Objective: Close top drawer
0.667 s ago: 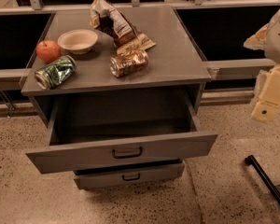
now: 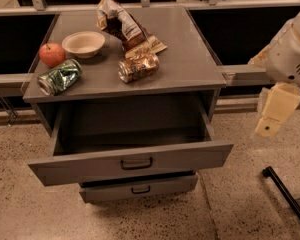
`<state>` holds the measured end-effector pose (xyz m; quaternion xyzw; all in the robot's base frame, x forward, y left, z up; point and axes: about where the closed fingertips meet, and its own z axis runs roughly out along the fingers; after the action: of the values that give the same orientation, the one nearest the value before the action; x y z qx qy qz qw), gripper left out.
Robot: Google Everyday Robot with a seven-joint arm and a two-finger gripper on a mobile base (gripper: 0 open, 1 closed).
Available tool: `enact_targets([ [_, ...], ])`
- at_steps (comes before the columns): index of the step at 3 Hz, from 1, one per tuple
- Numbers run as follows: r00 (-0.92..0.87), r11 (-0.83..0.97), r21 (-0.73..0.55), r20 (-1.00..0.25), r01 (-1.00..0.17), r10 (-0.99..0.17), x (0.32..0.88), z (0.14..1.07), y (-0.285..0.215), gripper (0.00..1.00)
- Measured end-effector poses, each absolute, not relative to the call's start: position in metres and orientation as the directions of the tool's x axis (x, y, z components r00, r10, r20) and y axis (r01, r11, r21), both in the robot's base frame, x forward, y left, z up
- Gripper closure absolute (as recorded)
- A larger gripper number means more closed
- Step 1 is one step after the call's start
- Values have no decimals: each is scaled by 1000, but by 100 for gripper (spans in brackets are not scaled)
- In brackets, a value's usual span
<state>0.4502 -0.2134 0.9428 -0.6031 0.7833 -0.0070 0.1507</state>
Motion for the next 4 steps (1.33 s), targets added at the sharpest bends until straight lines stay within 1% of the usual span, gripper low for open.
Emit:
enact_targets([
  [1,-223,254,-97,-254,-962,-941,449,856,-198,0],
  [2,-215,227,-18,-260,-974,-941,429,784,-180,0],
  [3,-215,221,10,-281,-975,-935,411,742,-169,18],
  [4,-215,222,10,-280,-975,-935,409,736,-168,42],
])
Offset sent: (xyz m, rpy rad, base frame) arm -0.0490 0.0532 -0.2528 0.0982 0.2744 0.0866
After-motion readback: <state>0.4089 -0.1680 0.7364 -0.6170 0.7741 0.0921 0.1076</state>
